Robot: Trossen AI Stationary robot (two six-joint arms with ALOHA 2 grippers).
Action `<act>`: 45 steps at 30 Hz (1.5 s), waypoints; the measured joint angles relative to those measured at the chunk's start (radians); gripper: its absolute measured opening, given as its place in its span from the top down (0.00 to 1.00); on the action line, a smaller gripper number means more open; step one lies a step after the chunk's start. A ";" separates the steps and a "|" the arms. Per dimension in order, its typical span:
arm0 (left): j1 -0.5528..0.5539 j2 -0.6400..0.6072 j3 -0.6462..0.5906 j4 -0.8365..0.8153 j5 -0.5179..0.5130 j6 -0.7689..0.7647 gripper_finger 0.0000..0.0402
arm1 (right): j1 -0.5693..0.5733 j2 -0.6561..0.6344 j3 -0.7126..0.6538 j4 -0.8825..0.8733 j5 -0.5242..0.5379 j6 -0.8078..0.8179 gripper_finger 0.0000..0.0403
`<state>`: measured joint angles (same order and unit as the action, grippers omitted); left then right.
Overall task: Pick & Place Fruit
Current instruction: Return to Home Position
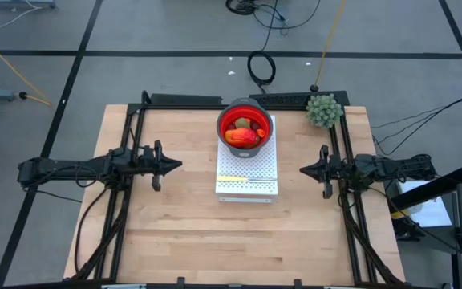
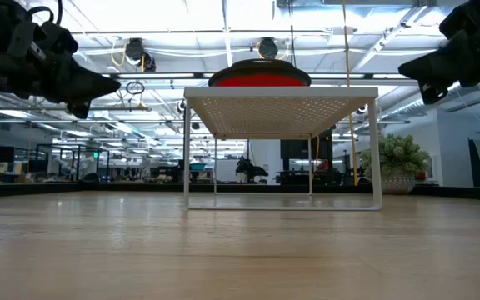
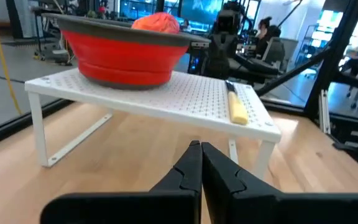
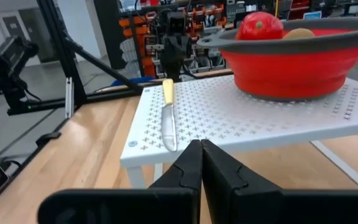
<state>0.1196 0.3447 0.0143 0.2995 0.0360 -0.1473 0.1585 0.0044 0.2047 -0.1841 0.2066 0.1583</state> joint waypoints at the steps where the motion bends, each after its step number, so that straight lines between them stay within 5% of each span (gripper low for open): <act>1: 0.000 0.000 0.000 -0.005 0.001 0.007 0.99 | 0.000 0.001 0.000 0.000 0.000 0.007 1.00; 23: 0.050 -0.325 0.005 -0.276 0.019 0.028 0.98 | 0.000 0.000 0.000 -0.014 0.001 0.013 1.00; 45: 0.050 -0.331 0.005 -0.291 0.014 0.012 0.96 | 0.000 0.010 -0.001 -0.021 0.008 0.054 1.00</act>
<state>0.1699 0.0135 0.0196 0.0083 0.0503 -0.1356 0.1587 0.0142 0.2035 -0.2050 0.2142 0.2127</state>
